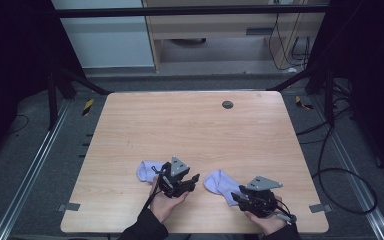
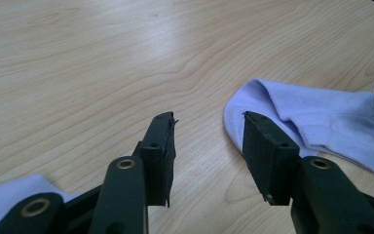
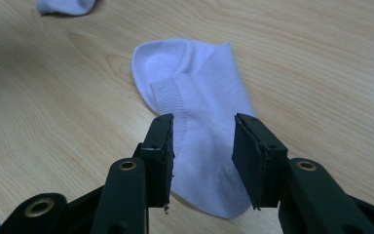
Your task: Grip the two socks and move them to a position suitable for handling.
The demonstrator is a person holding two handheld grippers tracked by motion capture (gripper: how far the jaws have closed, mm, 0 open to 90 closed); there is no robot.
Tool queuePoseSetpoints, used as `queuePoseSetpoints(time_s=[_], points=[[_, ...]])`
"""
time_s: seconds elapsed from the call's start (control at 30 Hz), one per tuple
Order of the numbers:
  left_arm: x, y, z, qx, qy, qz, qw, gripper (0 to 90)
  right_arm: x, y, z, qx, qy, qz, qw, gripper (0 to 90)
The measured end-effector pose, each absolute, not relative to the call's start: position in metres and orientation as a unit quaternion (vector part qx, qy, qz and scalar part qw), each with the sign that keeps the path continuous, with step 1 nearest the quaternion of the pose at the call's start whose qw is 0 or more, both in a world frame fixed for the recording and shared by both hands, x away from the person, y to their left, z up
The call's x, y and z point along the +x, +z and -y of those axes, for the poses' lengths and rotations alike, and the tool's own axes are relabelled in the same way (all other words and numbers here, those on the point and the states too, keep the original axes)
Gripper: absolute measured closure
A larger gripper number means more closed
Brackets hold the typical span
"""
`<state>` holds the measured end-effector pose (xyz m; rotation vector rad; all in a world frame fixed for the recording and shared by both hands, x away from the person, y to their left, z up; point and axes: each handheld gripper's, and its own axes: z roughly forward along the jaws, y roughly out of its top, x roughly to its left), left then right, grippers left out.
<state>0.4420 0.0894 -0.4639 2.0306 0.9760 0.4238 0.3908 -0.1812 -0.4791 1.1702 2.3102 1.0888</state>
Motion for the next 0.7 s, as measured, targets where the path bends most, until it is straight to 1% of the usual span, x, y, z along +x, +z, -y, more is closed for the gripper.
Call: queuePoseSetpoints(time_s=[0.27,0.7], points=[[0.445,-0.477,-0.073,0.815,0.165,-0.388,0.398,56.3,0.39,-0.484,0.175,0.403,0.374,-0.822,0.152,63.9],[0.453,-0.495,-0.052,0.822,0.155,-0.394,0.381,57.8,0.391,-0.493,0.167,0.391,0.356,-0.839,0.131,66.7]])
